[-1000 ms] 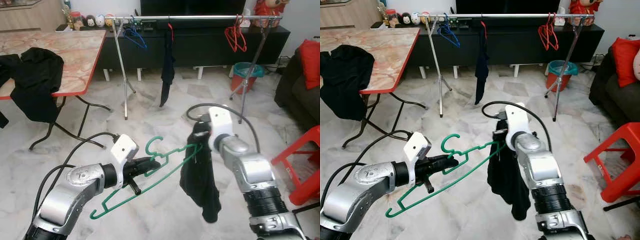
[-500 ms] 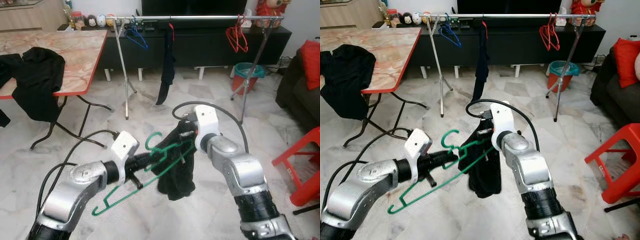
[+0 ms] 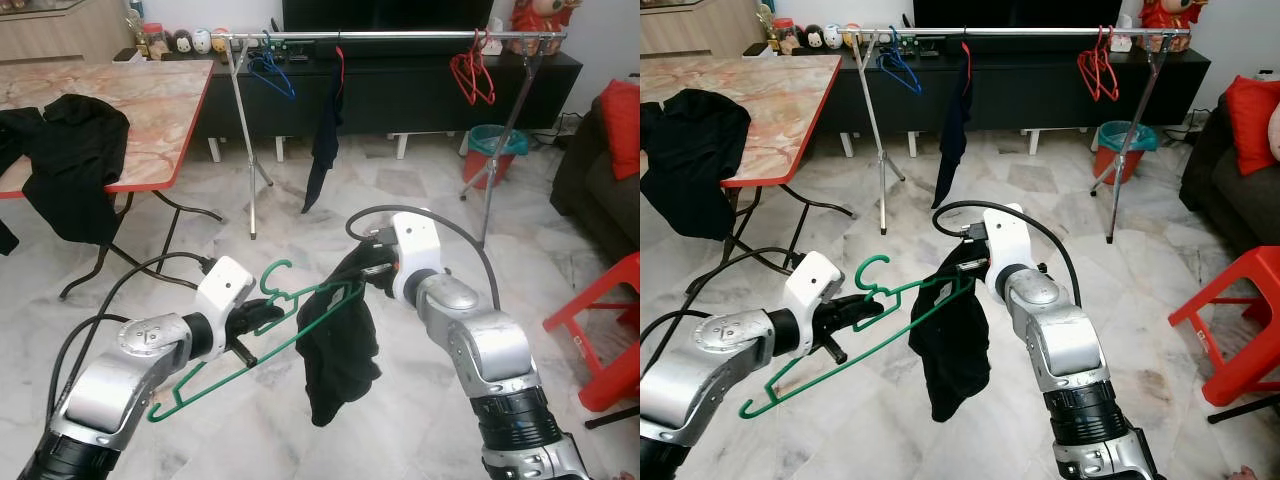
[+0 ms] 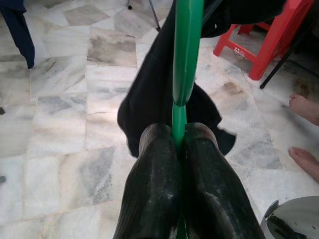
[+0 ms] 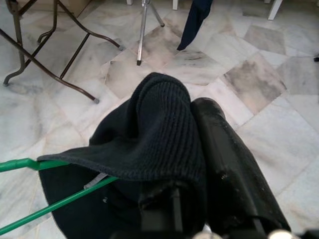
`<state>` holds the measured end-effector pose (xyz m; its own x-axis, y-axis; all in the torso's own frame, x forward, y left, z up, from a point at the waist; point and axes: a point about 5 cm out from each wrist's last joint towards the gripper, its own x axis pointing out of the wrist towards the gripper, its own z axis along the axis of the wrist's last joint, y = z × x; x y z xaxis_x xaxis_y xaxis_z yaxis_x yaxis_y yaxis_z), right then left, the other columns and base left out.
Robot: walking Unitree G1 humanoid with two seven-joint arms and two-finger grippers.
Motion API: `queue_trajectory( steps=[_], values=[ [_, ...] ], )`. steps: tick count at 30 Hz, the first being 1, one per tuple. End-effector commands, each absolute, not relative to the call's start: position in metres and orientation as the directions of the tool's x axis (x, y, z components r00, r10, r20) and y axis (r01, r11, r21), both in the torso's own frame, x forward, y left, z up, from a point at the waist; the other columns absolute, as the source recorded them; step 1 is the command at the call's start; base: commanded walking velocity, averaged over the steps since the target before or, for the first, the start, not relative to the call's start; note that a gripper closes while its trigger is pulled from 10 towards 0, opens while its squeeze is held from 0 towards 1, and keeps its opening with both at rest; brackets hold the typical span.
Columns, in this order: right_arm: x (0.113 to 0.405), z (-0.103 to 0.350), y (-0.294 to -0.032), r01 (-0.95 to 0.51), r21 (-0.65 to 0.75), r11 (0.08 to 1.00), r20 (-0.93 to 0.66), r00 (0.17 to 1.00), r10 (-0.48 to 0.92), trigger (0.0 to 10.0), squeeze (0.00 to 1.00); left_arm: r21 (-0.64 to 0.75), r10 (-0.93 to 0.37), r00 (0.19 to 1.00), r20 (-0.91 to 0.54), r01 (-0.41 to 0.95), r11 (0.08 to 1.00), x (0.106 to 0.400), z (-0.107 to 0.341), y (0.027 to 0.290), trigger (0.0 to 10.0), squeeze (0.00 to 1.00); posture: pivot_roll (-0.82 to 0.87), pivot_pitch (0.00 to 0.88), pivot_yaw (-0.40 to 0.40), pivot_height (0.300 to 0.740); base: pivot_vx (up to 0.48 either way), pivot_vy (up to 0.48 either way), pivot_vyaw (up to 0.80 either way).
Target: Hang hanger
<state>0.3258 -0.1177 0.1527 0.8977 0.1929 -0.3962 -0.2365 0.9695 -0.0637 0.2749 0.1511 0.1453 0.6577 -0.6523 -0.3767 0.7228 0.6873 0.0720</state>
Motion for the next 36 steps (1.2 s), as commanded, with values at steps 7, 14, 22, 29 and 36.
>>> queue_trajectory(
  steps=[7,14,22,29,36],
  values=[
    [0.331,0.159,-0.126,-0.185,-0.079,0.98,-0.36,0.922,0.145,10.0,0.0,0.111,-0.661,0.646,-0.382,0.742,0.661,0.273,0.151,0.154,10.0,0.0,-0.03,0.0,0.003,0.74,0.0,0.0,0.0],
    [0.333,0.156,-0.128,-0.16,-0.076,0.984,-0.351,0.928,0.124,10.0,0.0,0.038,-0.784,0.504,-0.362,0.849,0.528,0.255,0.156,0.145,10.0,0.0,-0.02,0.0,0.001,0.74,0.0,0.0,0.0],
    [0.333,0.155,-0.124,-0.17,-0.07,0.983,-0.353,0.926,0.135,10.0,0.0,0.072,-0.749,0.569,-0.341,0.81,0.583,0.263,0.157,0.145,10.0,0.0,-0.02,0.0,0.001,0.74,0.0,0.0,0.0],
    [0.329,0.157,-0.114,-0.199,-0.055,0.978,-0.353,0.92,0.168,10.0,0.0,0.071,-0.75,0.576,-0.326,0.806,0.588,0.264,0.156,0.139,10.0,0.0,-0.03,0.0,0.001,0.74,0.0,0.0,0.0],
    [0.318,0.156,-0.097,-0.226,-0.007,0.974,-0.36,0.909,0.208,10.0,0.0,0.098,-0.678,0.678,-0.285,0.724,0.683,0.278,0.156,0.138,10.0,0.0,-0.03,0.0,0.001,0.74,0.0,0.0,0.0]
  ],
)
